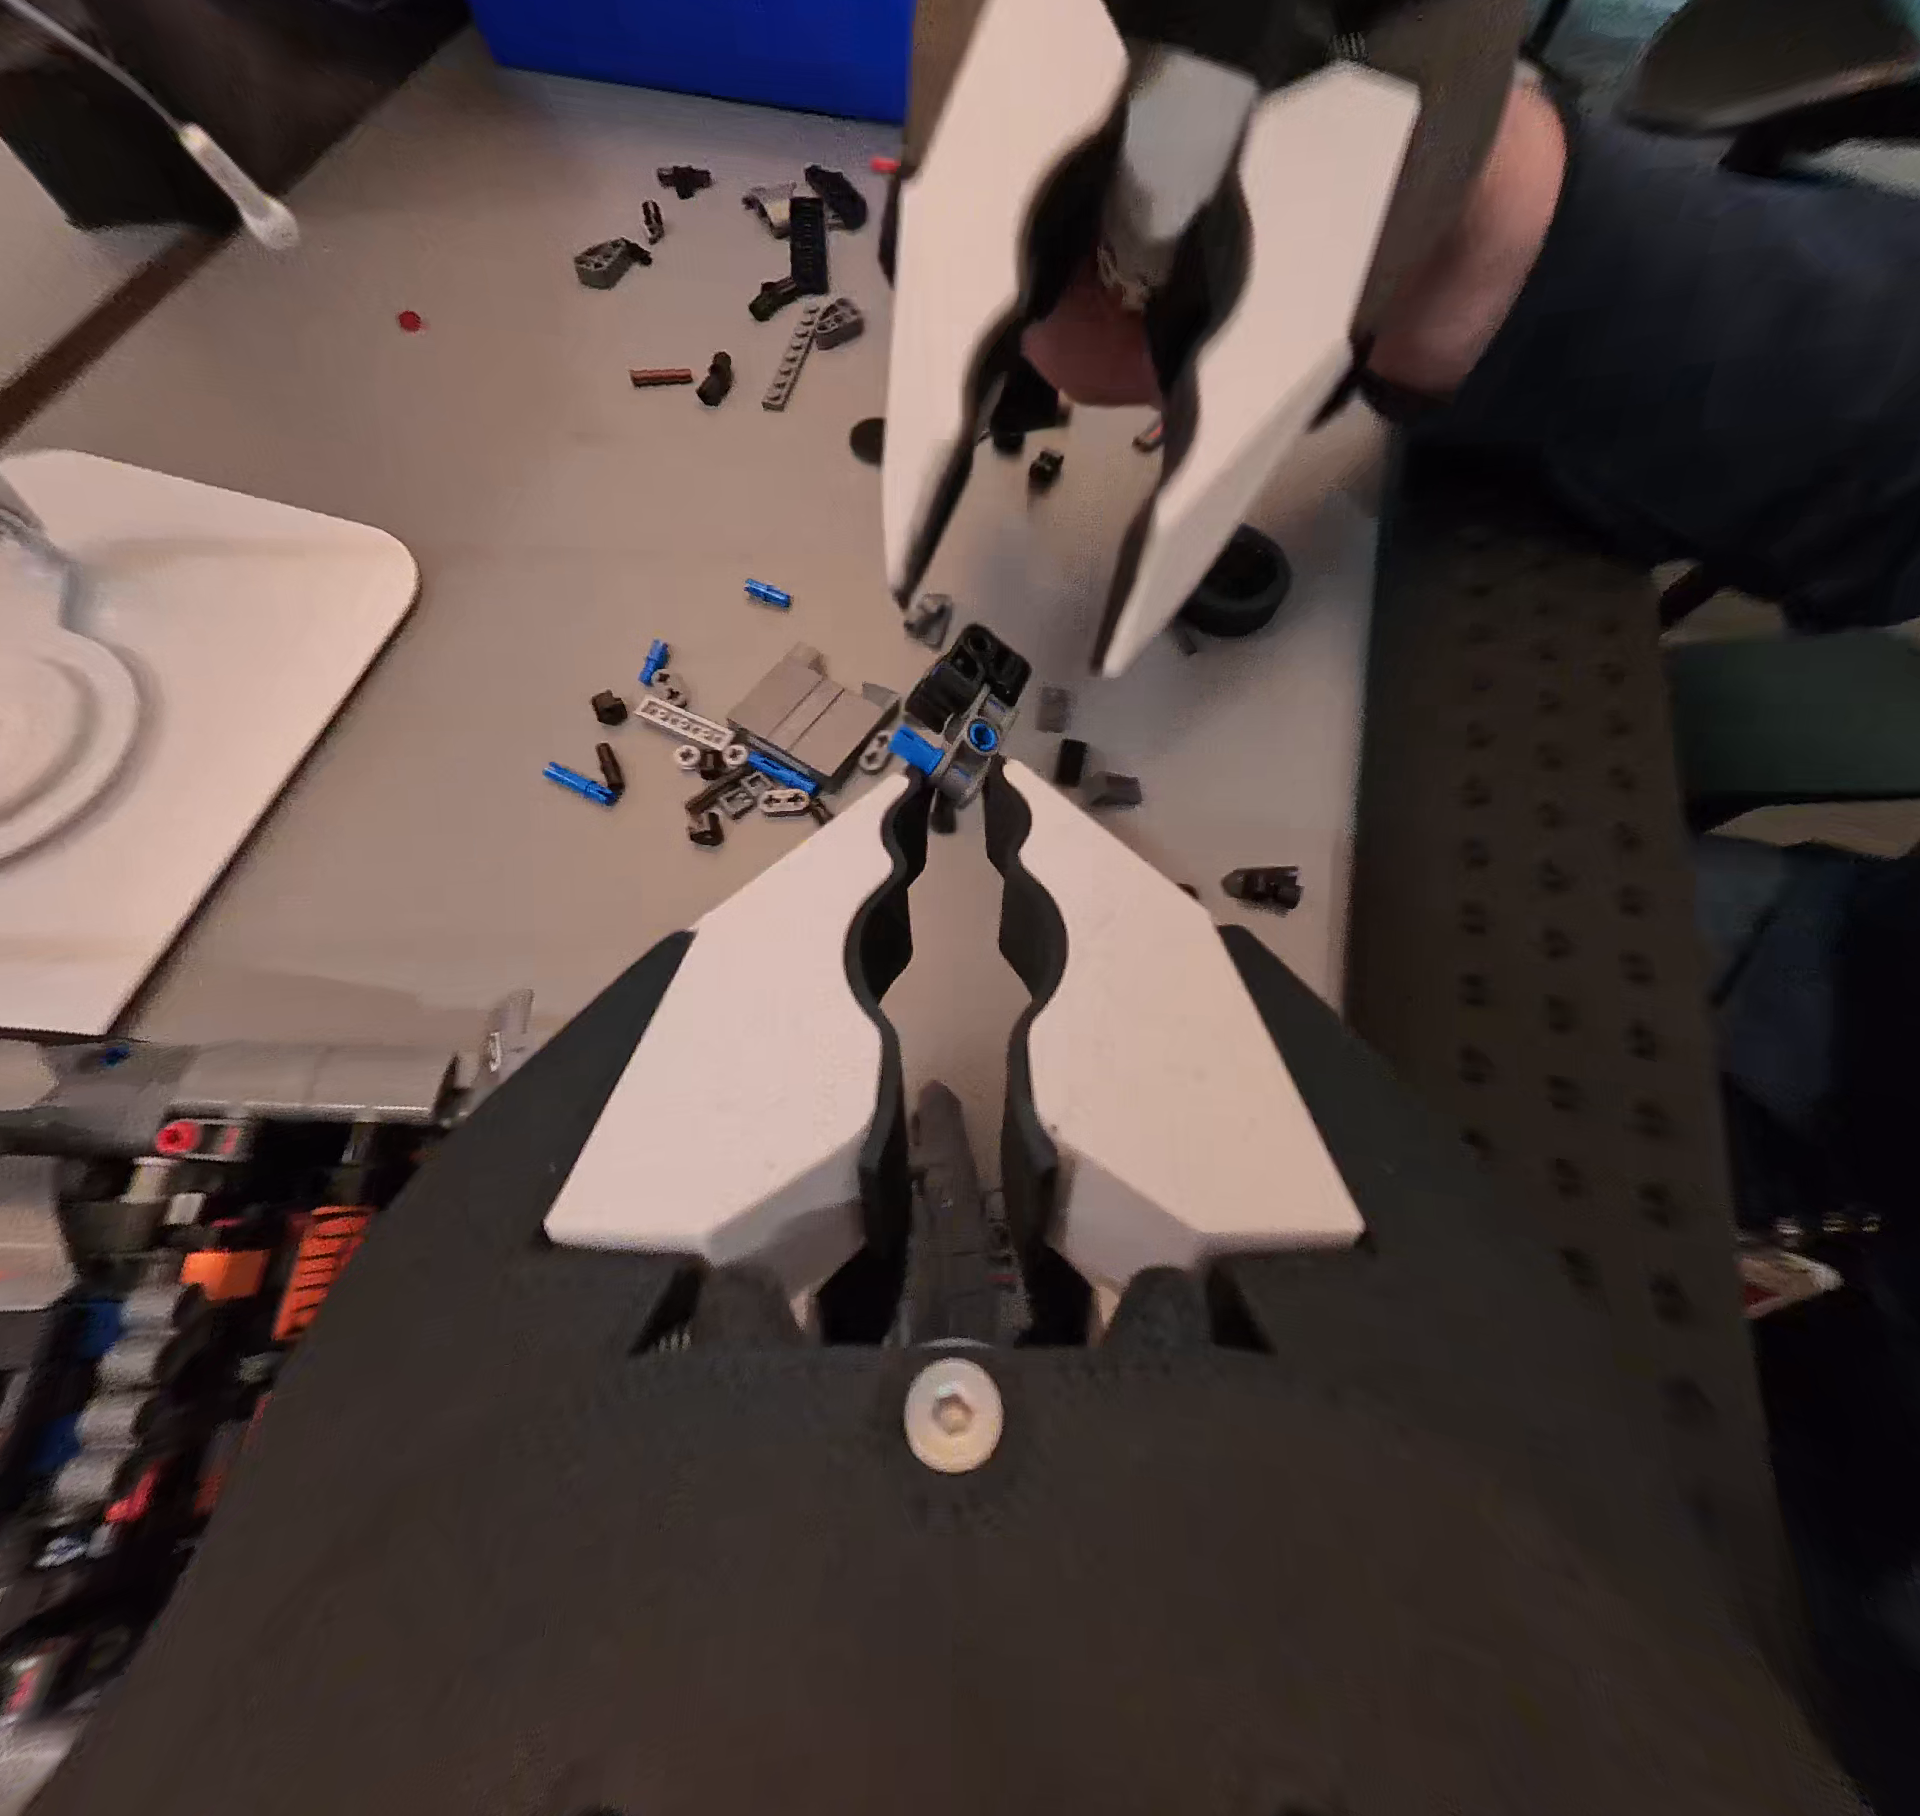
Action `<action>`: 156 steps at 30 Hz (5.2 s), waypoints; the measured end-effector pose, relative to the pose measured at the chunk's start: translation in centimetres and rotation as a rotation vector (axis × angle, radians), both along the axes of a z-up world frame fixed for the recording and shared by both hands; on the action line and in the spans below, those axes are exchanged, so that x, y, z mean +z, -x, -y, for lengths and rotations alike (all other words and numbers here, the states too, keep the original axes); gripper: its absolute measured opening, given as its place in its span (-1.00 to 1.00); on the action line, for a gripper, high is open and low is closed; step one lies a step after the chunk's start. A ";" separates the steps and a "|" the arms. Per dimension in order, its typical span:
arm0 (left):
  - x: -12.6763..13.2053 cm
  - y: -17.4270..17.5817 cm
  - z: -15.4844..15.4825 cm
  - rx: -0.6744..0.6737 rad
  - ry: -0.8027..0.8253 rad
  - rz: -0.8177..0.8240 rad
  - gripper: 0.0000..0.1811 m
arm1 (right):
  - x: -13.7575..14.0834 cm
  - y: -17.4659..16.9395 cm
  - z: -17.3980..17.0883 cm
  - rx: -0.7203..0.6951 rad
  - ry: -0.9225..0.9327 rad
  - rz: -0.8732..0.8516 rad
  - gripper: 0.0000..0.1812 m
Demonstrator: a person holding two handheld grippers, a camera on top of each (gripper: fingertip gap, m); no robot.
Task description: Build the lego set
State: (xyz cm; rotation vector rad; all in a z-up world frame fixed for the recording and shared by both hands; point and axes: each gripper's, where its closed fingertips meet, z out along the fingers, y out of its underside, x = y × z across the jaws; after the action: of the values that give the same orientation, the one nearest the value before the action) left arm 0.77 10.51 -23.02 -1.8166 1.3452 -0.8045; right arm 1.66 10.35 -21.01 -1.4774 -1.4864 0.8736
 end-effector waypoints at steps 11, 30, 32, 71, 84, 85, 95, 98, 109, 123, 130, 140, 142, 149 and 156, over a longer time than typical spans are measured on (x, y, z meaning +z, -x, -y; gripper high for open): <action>2.3 0.1 -1.2 0.057 -0.164 0.054 -0.75 | 2.3 0.1 -1.1 -0.013 0.362 -0.237 -0.86; 2.7 -1.3 -0.4 0.009 -0.693 -0.184 -0.76 | 1.4 0.1 0.3 0.153 0.854 -0.286 -0.86; 2.7 -1.2 -0.4 0.008 -0.683 -0.175 -0.77 | 1.5 0.2 0.2 0.152 0.859 -0.293 -0.86; 5.3 -0.7 1.1 -0.063 -0.295 0.209 -0.87 | 4.1 0.5 1.0 0.053 0.097 -0.246 -0.74; 5.8 -1.0 0.6 -0.021 -0.293 0.245 -0.84 | 6.2 -0.5 0.4 0.106 0.339 -0.451 -0.85; 5.9 -1.1 0.6 -0.018 -0.288 0.253 -0.84 | 6.2 -0.4 0.5 0.103 0.323 -0.448 -0.84; 6.8 -0.3 0.3 -0.016 -0.227 0.343 -1.00 | 5.9 0.7 0.5 0.069 0.172 -0.468 -0.84; 7.0 -0.1 0.5 -0.034 -0.207 0.363 -1.00 | 6.1 0.9 0.7 0.060 0.114 -0.478 -0.84; 6.4 0.3 0.5 -0.054 -0.231 0.322 -1.00 | 5.6 1.1 0.4 0.039 0.102 -0.436 -0.72; 6.0 0.4 0.3 -0.043 -0.176 0.320 -1.00 | 5.1 1.1 0.2 0.041 0.172 -0.415 -0.85; 6.2 0.6 0.7 -0.077 -0.198 0.310 -1.00 | 5.5 0.9 0.3 0.058 0.174 -0.441 -0.76; 6.5 1.2 1.4 -0.126 -0.198 0.329 -1.00 | 6.2 0.0 -0.1 0.052 0.176 -0.468 -0.76; 6.5 1.2 1.6 -0.135 -0.202 0.327 -1.00 | 6.2 0.0 0.1 0.058 0.170 -0.463 -0.75; 6.1 0.9 1.8 -0.150 -0.183 0.322 -1.00 | 5.1 1.2 1.5 0.116 0.158 -0.392 -0.72; 6.1 0.7 1.4 -0.128 -0.179 0.336 -0.99 | 5.3 1.4 1.6 0.084 0.029 -0.377 -0.86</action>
State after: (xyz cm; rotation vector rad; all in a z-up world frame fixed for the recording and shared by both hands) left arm 0.04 9.10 -16.88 -1.3973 1.2756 -0.9748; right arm 0.22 8.73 -15.73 -1.1960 -1.2635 1.1569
